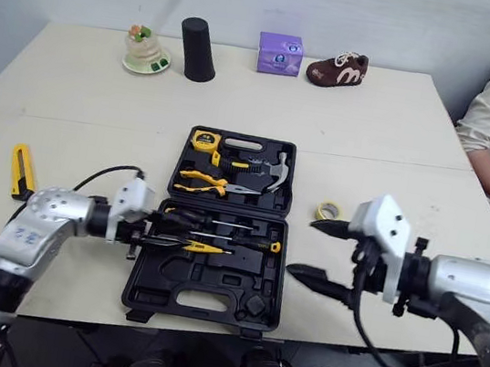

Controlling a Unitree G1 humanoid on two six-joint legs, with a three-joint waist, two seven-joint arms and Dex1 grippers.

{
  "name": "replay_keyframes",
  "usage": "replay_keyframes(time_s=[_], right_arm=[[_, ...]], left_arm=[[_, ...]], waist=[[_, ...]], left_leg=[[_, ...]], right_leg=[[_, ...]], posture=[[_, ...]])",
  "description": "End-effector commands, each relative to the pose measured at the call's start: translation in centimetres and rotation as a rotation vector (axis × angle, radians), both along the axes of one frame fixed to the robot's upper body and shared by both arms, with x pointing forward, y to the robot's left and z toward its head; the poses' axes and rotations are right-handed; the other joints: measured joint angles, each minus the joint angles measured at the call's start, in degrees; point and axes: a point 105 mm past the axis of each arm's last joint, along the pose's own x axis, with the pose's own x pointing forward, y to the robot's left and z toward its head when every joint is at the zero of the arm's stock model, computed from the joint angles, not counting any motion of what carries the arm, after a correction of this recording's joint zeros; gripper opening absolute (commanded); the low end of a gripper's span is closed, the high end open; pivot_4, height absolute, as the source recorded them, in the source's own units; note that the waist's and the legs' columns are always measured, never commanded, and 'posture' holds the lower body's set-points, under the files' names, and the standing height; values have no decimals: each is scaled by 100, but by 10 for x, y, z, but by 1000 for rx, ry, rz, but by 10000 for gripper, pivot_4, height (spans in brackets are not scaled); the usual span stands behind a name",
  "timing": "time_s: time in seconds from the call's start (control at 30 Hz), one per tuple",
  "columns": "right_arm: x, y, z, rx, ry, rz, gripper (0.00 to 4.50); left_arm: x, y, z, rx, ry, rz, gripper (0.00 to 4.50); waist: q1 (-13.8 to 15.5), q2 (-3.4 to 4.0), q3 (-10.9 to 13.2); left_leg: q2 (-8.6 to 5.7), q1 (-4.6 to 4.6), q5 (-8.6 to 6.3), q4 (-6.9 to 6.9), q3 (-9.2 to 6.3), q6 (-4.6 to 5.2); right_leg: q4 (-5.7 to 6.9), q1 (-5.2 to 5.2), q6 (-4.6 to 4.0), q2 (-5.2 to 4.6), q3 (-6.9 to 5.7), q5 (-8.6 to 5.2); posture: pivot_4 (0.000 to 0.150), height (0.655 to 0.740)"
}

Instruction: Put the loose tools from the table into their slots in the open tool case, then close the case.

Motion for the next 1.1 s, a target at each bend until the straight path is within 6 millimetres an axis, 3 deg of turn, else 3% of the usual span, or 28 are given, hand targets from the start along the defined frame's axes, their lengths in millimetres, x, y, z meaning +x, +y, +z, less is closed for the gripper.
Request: replay_keyframes(time_s=[0.03,0.1,0.13,0.23,0.37,0.43,0.53,0.73,0.87,1.1], right_arm=[[19,-51,14,-27,-48,-142,45000],[27,-71,13,-36,-49,-201,45000],[30,-79,12,-40,-47,-222,45000],[34,-105,6,-69,-28,-276,45000],[43,-122,7,-74,-37,-307,45000],[48,-124,12,-61,-47,-304,45000],[53,-117,20,-12,-62,-268,45000],[46,-77,37,43,-52,-87,45000],[13,-13,59,72,-23,257,45000],[-6,33,59,67,-55,461,45000]], left_arm=[[-13,58,34,-135,-60,342,34669],[-28,82,33,-139,-62,481,43643],[-36,94,31,-147,-59,551,44733],[-70,139,17,-158,-35,813,44733],[-115,179,1,-178,-4,1123,44733],[-132,184,-5,-186,15,1226,44733],[-138,186,-13,-205,55,1335,44733],[-114,198,-7,-254,88,1514,44733],[-69,201,15,-241,175,1484,44733],[-22,216,26,-108,252,1517,44733]], waist=[[-21,-1,2],[-27,-1,2],[-23,-1,3],[-10,-2,4],[-14,-6,6],[-18,-4,8],[-3,-6,9],[18,-6,10],[2,-6,23],[-9,-10,21]], left_leg=[[2,-1,-1,-3,-2,0],[3,5,-10,-4,7,-2],[1,7,-11,-4,7,-1],[-1,6,-13,-4,4,1],[-11,12,-18,-2,6,2],[-12,14,-19,-1,6,6],[-33,18,-22,-2,5,11],[-44,7,-23,-7,-25,14],[-40,6,-23,-8,-23,3],[-27,3,-15,-21,-22,-21]], right_leg=[[-5,0,0,-2,0,0],[-15,5,-1,-5,1,-1],[-17,7,-1,-7,0,-2],[-25,11,-2,-9,-2,-2],[-32,18,-3,-11,-3,-3],[-32,20,-4,-20,-4,1],[-33,24,-5,-26,-4,1],[-34,27,-5,-26,-14,3],[-31,25,-6,-21,-18,2],[-32,11,-22,-6,-30,-2]], posture=[[1500,7386],[1500,7386],[1500,7386],[1500,7386],[1500,7386],[1500,7386],[1500,7386],[1500,7386],[1500,7386],[1500,7386]])
